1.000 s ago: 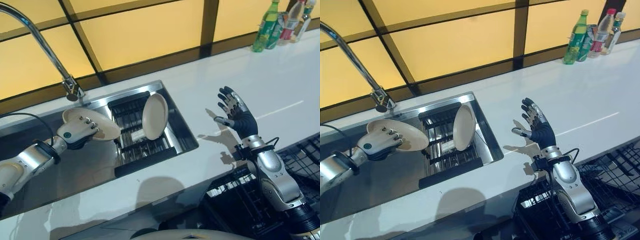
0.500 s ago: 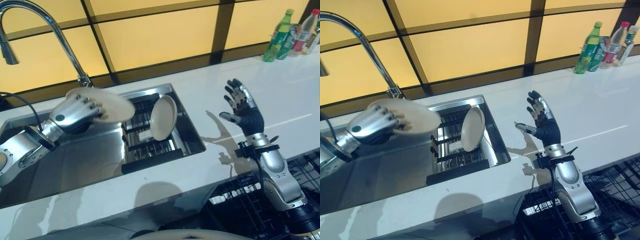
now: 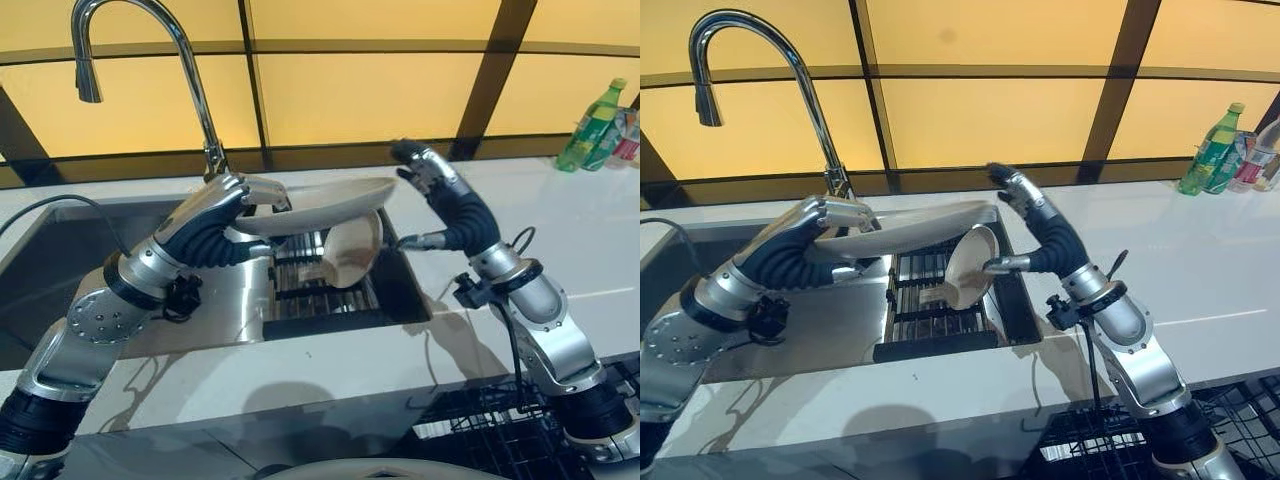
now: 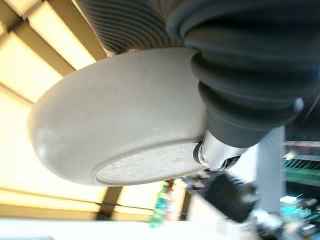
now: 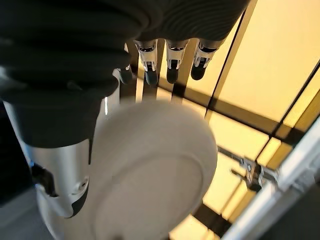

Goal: Pick up plates and place into dishwasher.

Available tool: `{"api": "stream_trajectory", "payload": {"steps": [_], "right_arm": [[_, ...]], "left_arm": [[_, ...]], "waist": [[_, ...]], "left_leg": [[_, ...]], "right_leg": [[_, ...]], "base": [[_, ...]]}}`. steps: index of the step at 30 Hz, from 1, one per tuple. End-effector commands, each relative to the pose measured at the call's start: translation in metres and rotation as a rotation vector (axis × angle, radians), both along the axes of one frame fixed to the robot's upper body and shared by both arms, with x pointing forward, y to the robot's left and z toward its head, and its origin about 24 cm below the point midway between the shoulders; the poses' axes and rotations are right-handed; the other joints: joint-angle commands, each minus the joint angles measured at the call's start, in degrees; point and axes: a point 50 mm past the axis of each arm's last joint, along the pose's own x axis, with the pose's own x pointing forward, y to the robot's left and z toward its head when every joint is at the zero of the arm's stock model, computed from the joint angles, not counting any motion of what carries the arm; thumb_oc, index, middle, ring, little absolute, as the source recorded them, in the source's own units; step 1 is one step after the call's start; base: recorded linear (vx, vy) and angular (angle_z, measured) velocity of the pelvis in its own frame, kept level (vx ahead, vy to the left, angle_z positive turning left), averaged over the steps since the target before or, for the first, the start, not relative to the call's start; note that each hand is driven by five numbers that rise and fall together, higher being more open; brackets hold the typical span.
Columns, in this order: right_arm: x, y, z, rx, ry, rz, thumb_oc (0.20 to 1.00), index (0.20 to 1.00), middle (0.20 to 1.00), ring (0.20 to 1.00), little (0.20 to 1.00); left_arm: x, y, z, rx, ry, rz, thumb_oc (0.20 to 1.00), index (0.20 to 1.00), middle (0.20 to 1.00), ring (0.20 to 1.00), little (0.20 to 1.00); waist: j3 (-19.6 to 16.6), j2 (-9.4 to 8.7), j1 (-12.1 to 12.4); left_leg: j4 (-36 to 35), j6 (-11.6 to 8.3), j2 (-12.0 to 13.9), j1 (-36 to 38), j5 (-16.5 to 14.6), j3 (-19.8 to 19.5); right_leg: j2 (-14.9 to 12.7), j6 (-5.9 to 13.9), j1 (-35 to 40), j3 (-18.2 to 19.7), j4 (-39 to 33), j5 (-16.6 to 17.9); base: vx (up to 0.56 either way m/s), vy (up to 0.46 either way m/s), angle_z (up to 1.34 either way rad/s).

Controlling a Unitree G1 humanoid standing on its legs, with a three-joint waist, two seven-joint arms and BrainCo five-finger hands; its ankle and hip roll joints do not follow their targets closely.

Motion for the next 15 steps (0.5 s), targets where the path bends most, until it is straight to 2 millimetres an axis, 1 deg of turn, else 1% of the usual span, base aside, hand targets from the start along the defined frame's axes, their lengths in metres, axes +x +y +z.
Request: {"api": "stream_trajectory", "payload": {"steps": [1,8,10,15], "right_arm": [[-0.005,0.017,0.035,-0.076,-0.171,0.099,1.000,1.000,1.000,1.000,1.000],[-0.007,0.032,0.035,-0.142,-0.185,0.185,1.000,1.000,1.000,1.000,1.000],[-0.007,0.034,0.034,-0.136,-0.185,0.196,1.000,1.000,1.000,1.000,1.000],[-0.007,0.040,0.034,-0.146,-0.179,0.219,1.000,1.000,1.000,1.000,1.000]], "left_arm": [[0.004,-0.002,0.024,-0.084,0.003,-0.095,0.200,0.200,0.200,0.200,0.200],[0.002,-0.008,0.023,-0.095,0.059,-0.181,0.200,0.200,0.200,0.200,0.200],[0.001,-0.011,0.022,-0.060,0.011,-0.175,0.200,0.200,0.200,0.200,0.200],[-0.004,-0.016,0.022,0.030,0.002,-0.234,0.200,0.200,0.200,0.200,0.200]], "waist": [[-1.02,-1.43,0.71],[-0.98,-1.56,1.14],[-0.87,-1.58,1.14],[-0.80,-1.49,1.28]], "left_leg": [[1.34,-0.48,0.75,2.15,-5.28,0.91],[1.58,-0.43,0.56,2.09,-5.30,1.02],[1.85,-0.39,0.51,2.02,-5.40,1.11],[2.30,-0.32,0.40,2.34,-6.17,1.18]], "right_leg": [[-2.19,2.92,-1.69,-0.17,0.84,-0.67],[-2.05,2.63,-1.39,-0.08,0.66,-0.70],[-2.11,2.62,-1.36,-0.10,0.71,-0.67],[-2.24,2.62,-0.97,-0.07,0.66,-1.02]], "base": [[0.00,0.000,0.00],[0.00,-0.005,0.01],[0.00,0.000,0.00],[0.00,0.000,0.00]]}}
